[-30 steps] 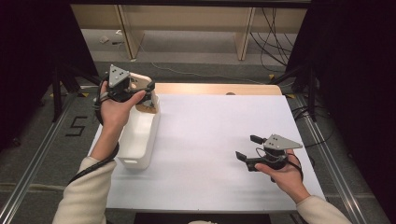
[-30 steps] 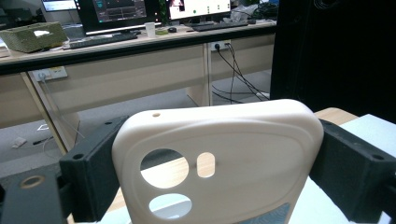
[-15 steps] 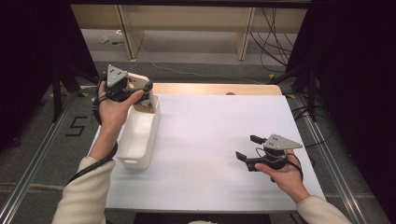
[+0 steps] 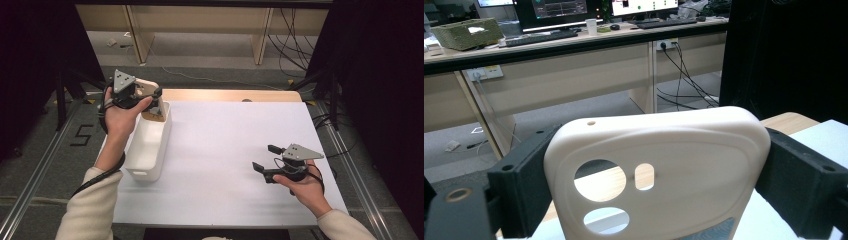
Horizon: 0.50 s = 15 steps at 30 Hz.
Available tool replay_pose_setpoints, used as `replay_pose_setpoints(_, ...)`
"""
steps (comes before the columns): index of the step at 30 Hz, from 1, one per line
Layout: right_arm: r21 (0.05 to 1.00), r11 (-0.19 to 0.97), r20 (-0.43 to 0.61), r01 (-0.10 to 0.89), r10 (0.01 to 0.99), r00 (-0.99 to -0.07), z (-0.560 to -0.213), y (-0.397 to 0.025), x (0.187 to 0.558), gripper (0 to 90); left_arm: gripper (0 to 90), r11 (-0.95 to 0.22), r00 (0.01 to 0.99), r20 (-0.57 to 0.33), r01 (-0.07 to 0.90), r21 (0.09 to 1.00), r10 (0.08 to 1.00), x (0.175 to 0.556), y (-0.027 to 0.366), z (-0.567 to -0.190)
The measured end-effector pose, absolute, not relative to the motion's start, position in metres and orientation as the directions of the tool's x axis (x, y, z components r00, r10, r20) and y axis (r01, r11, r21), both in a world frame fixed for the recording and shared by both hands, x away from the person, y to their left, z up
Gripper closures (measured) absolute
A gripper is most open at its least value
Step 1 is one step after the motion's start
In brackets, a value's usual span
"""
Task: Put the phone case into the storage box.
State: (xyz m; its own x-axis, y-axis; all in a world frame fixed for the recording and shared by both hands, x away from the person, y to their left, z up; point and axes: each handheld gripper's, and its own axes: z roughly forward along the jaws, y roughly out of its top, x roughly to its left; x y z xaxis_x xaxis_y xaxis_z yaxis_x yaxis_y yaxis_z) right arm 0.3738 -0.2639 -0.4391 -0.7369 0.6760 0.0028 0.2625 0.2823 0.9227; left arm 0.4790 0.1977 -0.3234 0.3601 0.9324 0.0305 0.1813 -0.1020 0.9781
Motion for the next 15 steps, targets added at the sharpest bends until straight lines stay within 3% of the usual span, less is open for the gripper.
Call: replay_pose_setpoints(15,0.922,0.281,0.006,0.266,0.677,-0.736,-0.4392,-0.2647,0.3742,15.5,10.9,-0.104,0.355,0.031,0.190,0.976,0.934,0.4812,0.1987,-0.3268)
